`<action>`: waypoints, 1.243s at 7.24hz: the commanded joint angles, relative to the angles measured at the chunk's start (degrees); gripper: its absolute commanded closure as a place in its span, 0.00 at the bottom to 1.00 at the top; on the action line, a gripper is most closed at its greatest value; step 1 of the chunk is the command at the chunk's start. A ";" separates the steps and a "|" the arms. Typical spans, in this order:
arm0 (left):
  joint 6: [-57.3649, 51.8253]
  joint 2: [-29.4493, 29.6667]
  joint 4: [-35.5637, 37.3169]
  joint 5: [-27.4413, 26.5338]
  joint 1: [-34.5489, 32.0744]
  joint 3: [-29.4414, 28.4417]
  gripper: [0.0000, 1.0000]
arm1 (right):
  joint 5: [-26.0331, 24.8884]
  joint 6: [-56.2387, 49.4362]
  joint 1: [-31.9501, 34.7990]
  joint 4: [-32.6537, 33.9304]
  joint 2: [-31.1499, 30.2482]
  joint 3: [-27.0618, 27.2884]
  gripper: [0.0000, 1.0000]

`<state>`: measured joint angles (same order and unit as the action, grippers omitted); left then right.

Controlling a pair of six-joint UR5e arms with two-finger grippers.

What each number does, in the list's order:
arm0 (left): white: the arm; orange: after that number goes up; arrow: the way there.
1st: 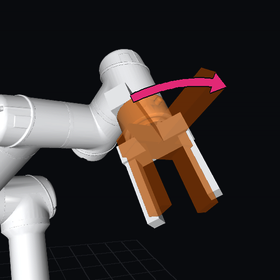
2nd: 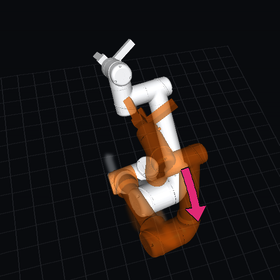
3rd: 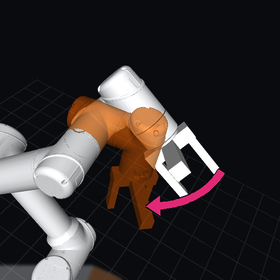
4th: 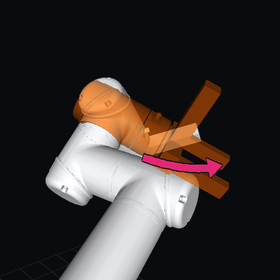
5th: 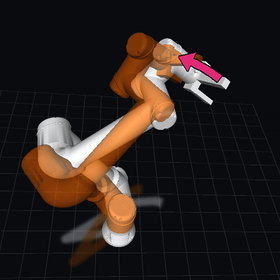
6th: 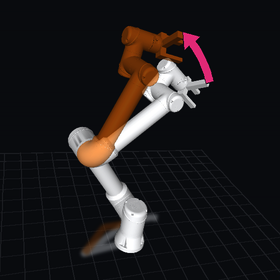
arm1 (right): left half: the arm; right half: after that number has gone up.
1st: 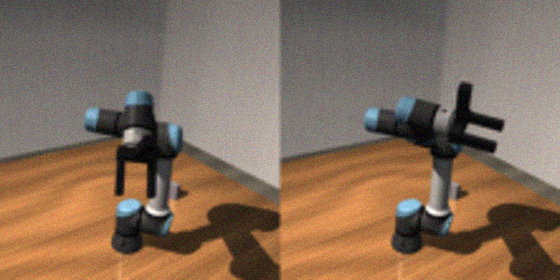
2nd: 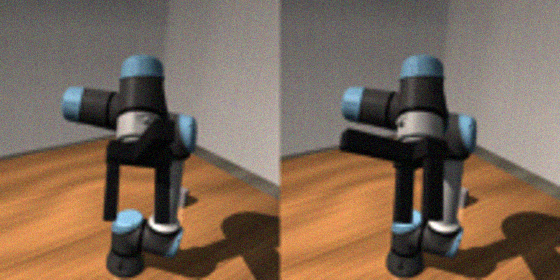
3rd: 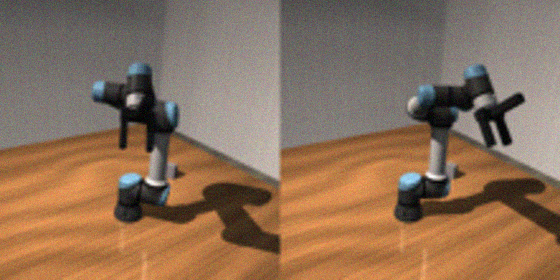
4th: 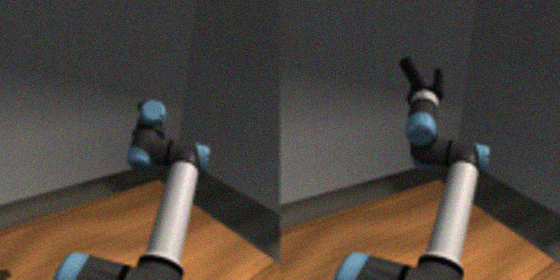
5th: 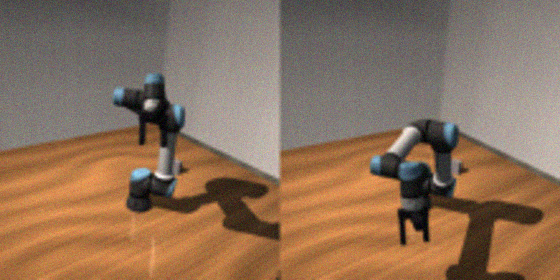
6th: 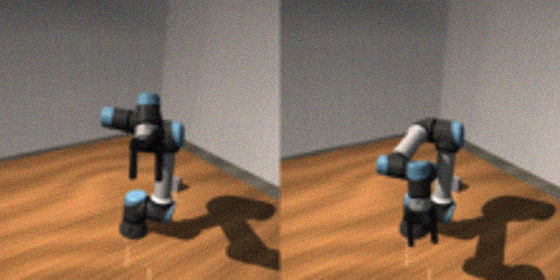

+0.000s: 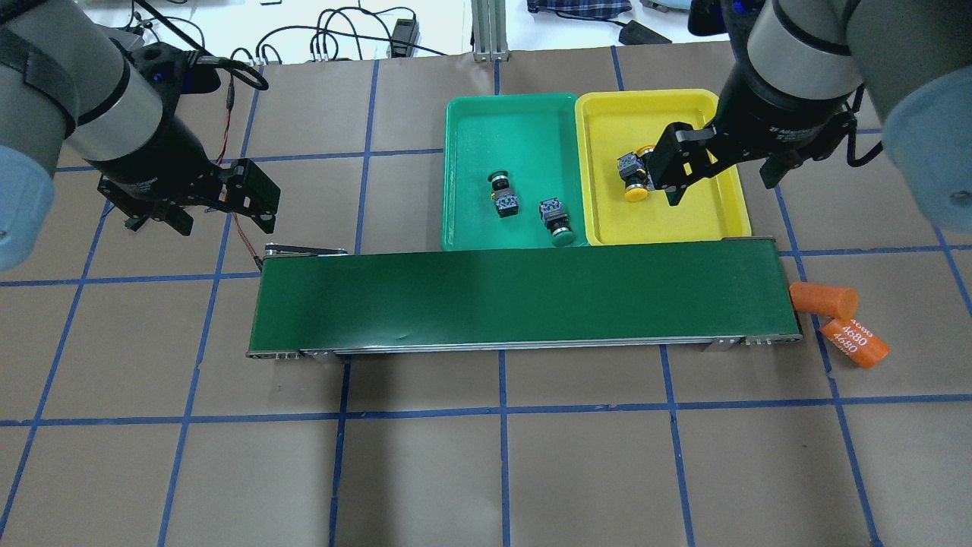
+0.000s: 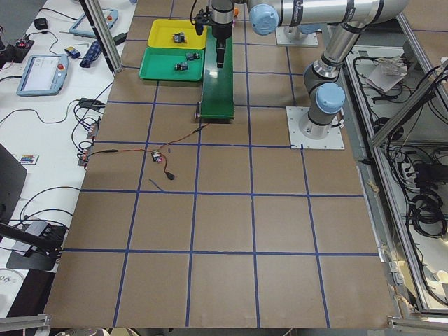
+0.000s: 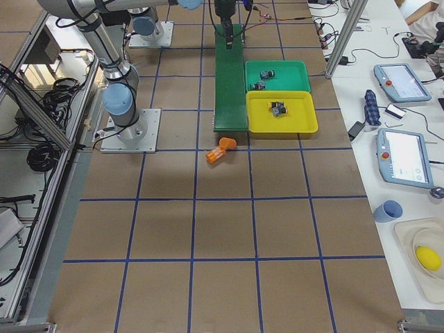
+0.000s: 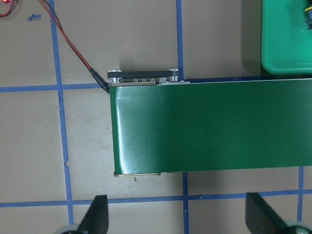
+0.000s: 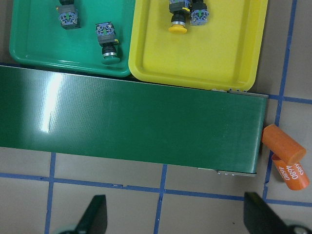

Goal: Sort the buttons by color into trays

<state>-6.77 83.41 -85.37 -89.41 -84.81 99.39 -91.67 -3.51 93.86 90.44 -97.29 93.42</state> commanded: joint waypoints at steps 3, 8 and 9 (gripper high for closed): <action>0.00 0.00 0.03 0.02 0.00 0.01 0.00 | 0.70 0.17 0.09 1.32 -1.33 1.15 0.00; 0.00 0.00 -0.06 0.02 0.00 0.10 0.00 | 0.70 -0.19 0.18 1.32 -1.50 1.15 0.00; 0.00 0.00 -0.06 0.02 0.00 0.10 0.00 | 0.79 -0.10 0.18 1.23 -1.59 1.24 0.00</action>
